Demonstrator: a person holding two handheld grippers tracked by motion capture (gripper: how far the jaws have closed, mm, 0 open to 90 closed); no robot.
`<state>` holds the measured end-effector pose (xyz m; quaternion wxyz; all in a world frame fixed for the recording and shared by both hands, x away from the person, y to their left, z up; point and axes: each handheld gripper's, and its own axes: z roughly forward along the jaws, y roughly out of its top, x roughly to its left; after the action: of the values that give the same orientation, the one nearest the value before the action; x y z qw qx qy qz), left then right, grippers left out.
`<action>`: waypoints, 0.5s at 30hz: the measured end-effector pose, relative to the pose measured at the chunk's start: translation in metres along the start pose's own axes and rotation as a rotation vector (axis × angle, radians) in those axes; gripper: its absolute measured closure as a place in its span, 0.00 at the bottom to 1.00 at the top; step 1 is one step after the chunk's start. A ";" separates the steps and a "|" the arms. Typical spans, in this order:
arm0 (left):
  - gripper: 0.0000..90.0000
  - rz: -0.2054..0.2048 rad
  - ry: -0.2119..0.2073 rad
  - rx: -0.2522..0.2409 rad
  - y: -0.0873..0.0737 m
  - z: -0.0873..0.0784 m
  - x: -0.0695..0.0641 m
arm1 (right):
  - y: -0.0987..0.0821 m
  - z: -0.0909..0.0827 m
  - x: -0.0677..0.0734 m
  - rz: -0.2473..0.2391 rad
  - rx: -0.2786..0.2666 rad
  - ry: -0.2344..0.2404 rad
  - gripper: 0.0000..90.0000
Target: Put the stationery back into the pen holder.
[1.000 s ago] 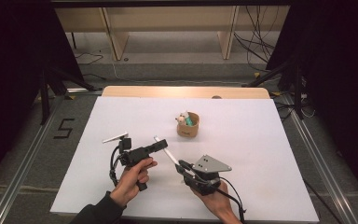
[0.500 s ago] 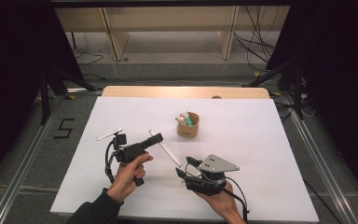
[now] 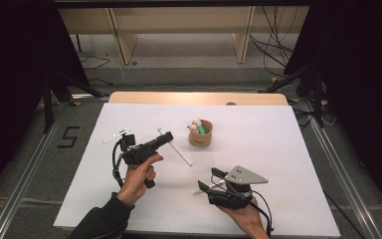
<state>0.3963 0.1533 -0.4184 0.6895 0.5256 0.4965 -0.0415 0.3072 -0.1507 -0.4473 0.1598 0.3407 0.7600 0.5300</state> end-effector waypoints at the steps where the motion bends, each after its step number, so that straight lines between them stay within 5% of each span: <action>1: 0.86 0.006 0.001 -0.003 0.002 0.001 0.000 | -0.001 -0.001 -0.001 0.000 -0.002 -0.003 0.41; 15: 0.86 0.111 0.019 -0.024 0.019 0.031 -0.013 | -0.012 -0.010 -0.006 0.008 0.022 -0.025 0.36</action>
<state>0.4209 0.1318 -0.3971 0.6923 0.5443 0.4736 0.0079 0.3013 -0.1636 -0.4550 0.1633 0.3521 0.7622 0.5181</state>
